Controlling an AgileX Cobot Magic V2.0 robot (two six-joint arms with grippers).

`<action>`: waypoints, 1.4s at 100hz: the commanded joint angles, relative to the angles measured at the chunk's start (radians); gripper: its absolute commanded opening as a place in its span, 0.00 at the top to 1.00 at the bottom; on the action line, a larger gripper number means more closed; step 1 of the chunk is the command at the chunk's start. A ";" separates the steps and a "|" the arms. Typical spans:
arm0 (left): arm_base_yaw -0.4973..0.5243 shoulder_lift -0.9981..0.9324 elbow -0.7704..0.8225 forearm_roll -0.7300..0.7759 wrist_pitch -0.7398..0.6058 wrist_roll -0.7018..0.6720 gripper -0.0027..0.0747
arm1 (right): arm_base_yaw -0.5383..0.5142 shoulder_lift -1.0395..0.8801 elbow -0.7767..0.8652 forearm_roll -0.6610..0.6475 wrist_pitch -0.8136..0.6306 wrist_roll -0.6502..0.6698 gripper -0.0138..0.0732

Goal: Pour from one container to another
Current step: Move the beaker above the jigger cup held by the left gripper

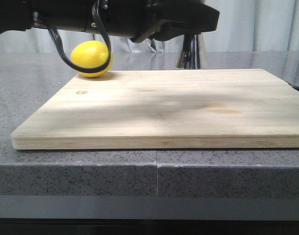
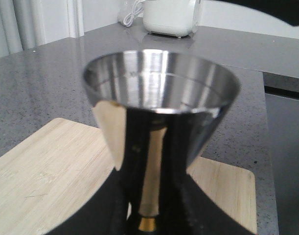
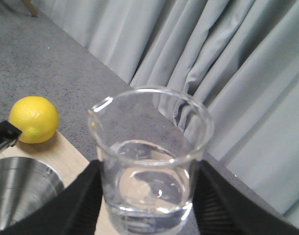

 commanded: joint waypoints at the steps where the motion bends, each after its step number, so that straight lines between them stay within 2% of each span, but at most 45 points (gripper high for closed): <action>1: 0.001 -0.053 -0.024 -0.045 -0.074 -0.013 0.99 | 0.020 -0.026 -0.038 -0.046 -0.039 -0.007 0.57; 21: 0.001 -0.053 -0.024 -0.045 -0.074 -0.013 0.99 | 0.046 -0.026 -0.038 -0.151 -0.025 -0.007 0.57; 140: 0.001 -0.053 -0.024 -0.018 -0.076 -0.038 0.99 | 0.046 -0.026 -0.038 -0.473 -0.016 -0.007 0.57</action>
